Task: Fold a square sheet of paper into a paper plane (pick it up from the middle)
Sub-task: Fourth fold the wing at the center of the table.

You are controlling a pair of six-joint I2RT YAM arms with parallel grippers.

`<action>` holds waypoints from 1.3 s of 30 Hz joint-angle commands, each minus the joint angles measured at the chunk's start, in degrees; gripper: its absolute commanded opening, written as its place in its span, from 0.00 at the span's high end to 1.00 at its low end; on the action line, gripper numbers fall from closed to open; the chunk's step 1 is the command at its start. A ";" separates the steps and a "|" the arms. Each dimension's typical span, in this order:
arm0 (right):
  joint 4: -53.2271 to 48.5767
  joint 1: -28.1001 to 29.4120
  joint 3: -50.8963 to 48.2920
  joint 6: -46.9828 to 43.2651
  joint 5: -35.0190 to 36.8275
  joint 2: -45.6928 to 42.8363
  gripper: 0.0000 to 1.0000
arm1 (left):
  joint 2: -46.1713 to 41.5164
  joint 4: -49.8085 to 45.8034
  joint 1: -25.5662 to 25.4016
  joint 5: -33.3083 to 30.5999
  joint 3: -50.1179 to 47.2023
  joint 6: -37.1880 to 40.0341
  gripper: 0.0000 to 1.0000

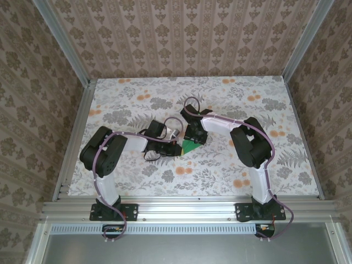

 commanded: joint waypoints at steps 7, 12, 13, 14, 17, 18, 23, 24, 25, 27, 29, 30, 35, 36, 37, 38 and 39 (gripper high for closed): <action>-7.72 -1.48 -7.75 0.88 6.88 15.67 0.47 | -8.13 -10.84 -0.32 -5.97 -2.34 2.71 0.92; -7.71 -1.48 -7.62 0.77 6.61 15.72 0.47 | -10.88 -1.24 -0.37 -4.04 -3.90 -3.01 0.91; -7.64 -1.48 -7.61 0.84 6.52 15.74 0.47 | -10.61 0.46 -0.49 -4.06 -4.07 -4.16 0.91; -7.57 -1.48 -7.61 0.88 6.36 15.68 0.47 | -10.17 2.00 -0.57 -4.51 -3.98 -5.06 0.91; -7.46 -1.48 -7.56 0.89 6.06 15.60 0.47 | -7.50 5.88 -1.22 -4.03 -3.06 -7.04 0.91; -7.41 -1.48 -7.53 0.89 6.01 15.60 0.47 | -6.28 6.56 -1.52 -3.43 -2.25 -7.43 0.91; -7.20 -1.56 -7.53 0.89 5.44 15.49 0.47 | -1.93 7.82 -2.69 -2.50 0.81 -7.99 0.91; -7.13 -1.57 -7.62 0.93 5.36 15.38 0.47 | -1.24 7.56 -2.69 -2.68 1.22 -7.83 0.91; -7.05 -1.57 -7.70 0.98 5.39 15.27 0.47 | -0.77 7.21 -2.69 -2.90 1.38 -7.71 0.92; -7.01 -1.61 -7.72 0.98 5.23 15.28 0.47 | 0.06 6.57 -2.69 -3.61 1.63 -7.28 0.92; -6.84 -1.57 -7.84 0.96 4.95 15.26 0.47 | 0.48 5.79 -2.69 -4.36 1.87 -7.04 0.93; -6.79 -1.57 -7.87 0.97 4.87 15.21 0.47 | 0.59 5.08 -2.69 -5.12 1.80 -6.58 0.93; -6.67 -1.53 -7.88 0.97 4.77 15.12 0.47 | 0.92 4.32 -2.52 -6.49 1.27 -5.85 0.94; -6.67 -1.54 -7.88 0.98 4.77 15.13 0.46 | 1.03 4.13 -2.47 -6.44 1.23 -5.74 0.95; -6.67 -1.57 -7.88 0.99 4.77 15.13 0.46 | 1.17 3.80 -2.43 -6.44 1.25 -5.63 0.95; -6.67 -1.68 -7.88 1.03 4.76 15.13 0.46 | 1.34 3.32 -2.36 -6.48 1.25 -5.54 0.95; -6.71 -1.58 -7.96 1.05 4.77 15.18 0.47 | 1.51 3.24 -2.27 -6.44 1.07 -5.48 0.95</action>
